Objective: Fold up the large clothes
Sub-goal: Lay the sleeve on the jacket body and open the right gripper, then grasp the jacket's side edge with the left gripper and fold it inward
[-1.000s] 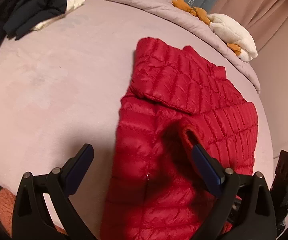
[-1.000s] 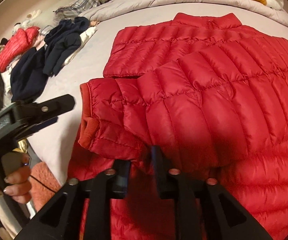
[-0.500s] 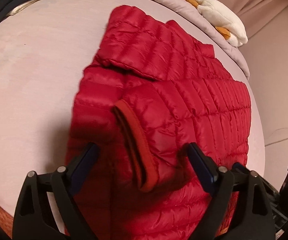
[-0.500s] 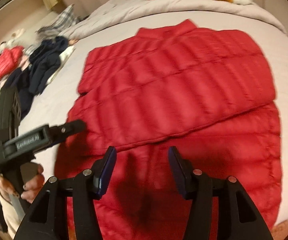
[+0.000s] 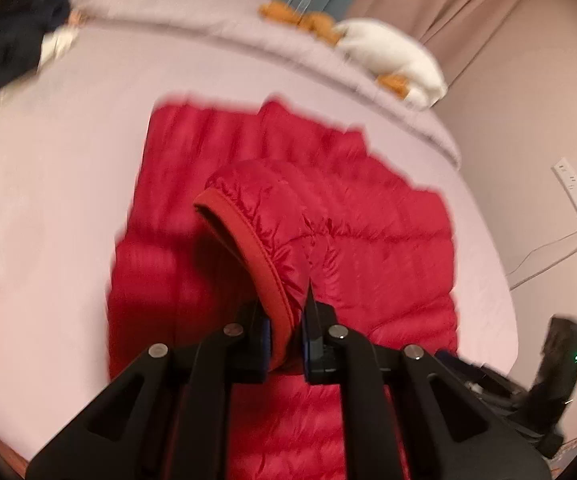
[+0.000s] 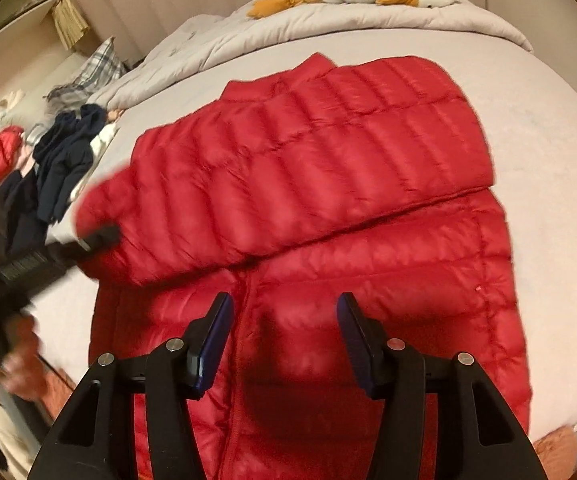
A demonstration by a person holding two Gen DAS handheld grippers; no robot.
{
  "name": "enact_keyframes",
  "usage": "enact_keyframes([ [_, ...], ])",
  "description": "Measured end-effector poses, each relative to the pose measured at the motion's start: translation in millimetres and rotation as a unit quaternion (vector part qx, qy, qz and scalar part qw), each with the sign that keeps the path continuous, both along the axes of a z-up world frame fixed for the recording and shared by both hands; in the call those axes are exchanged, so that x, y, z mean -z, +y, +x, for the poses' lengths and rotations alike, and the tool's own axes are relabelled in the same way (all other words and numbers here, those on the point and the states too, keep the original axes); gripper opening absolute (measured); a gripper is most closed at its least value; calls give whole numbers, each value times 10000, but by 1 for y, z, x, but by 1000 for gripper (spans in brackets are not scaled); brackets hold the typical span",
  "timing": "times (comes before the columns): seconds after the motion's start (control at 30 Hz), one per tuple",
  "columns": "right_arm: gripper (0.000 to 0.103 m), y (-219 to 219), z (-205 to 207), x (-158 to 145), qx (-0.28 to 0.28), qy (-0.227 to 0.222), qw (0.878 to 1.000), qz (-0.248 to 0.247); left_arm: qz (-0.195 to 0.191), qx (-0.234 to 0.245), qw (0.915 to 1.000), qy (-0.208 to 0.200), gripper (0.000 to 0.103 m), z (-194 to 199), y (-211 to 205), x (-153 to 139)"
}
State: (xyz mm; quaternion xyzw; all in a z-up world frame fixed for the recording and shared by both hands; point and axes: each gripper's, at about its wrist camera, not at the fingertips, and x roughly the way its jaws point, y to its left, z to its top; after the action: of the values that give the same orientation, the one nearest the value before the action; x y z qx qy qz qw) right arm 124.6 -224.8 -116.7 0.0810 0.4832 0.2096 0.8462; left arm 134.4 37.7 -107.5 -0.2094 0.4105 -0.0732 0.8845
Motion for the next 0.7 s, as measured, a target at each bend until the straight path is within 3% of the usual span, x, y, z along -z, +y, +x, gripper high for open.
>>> enact_keyframes([
  [0.13, 54, -7, 4, -5, 178, -101, 9998, 78, 224, -75, 9989, -400, 10, 13, 13, -34],
  [0.27, 54, -11, 11, -9, 333, -221, 9992, 51, 653, -268, 9962, -502, 10, 31, 21, -48],
  [0.7, 54, -15, 60, -24, 925, -796, 9924, -175, 848, -651, 9942, -143, 10, 73, 55, -34],
])
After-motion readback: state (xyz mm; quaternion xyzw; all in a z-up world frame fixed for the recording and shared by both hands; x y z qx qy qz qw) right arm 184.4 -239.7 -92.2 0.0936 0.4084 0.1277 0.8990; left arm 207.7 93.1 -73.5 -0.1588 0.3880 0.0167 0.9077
